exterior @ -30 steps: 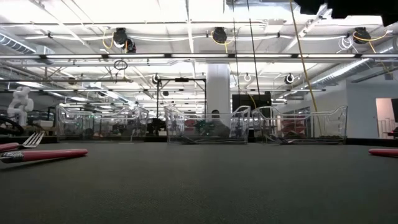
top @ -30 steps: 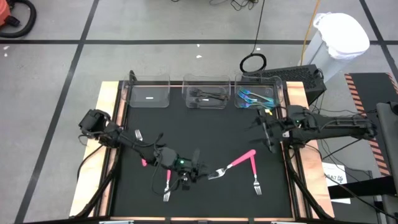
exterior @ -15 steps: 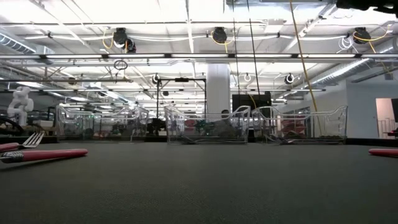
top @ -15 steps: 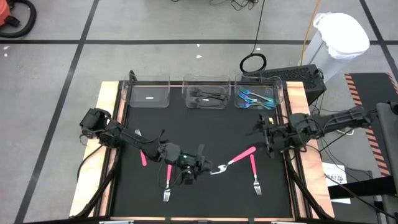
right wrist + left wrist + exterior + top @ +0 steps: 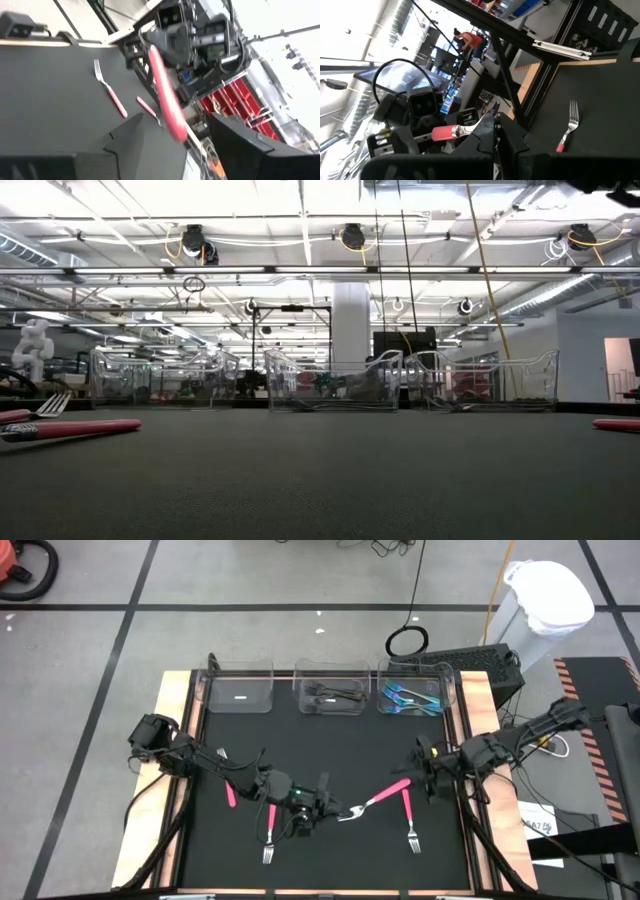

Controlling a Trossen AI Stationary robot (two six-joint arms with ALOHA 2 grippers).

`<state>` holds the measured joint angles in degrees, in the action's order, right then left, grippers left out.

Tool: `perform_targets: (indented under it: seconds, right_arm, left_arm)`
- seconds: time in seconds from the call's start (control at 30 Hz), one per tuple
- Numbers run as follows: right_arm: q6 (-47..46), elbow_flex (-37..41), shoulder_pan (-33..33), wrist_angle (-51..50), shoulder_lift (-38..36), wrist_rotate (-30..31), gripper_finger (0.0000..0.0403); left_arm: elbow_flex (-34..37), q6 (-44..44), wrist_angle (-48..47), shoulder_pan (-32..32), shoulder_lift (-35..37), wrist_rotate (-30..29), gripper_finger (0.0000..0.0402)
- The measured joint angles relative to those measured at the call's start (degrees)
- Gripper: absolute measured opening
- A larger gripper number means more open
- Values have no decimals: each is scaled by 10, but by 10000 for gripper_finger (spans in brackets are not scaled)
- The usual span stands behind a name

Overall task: Sort silverware by color (type)
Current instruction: Put the pink fork into the left transparent bin

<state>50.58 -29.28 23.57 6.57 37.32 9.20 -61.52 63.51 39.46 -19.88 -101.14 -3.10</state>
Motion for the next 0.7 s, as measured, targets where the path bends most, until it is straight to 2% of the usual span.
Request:
perform_targets:
  seconds: [0.2,0.7]
  right_arm:
    - [12,0,25,5,0,0,180]
    - [16,0,59,19,0,-2,78]
  left_arm:
    - [0,-1,0,0,0,19,1]
    - [0,-1,-11,0,0,19,1]
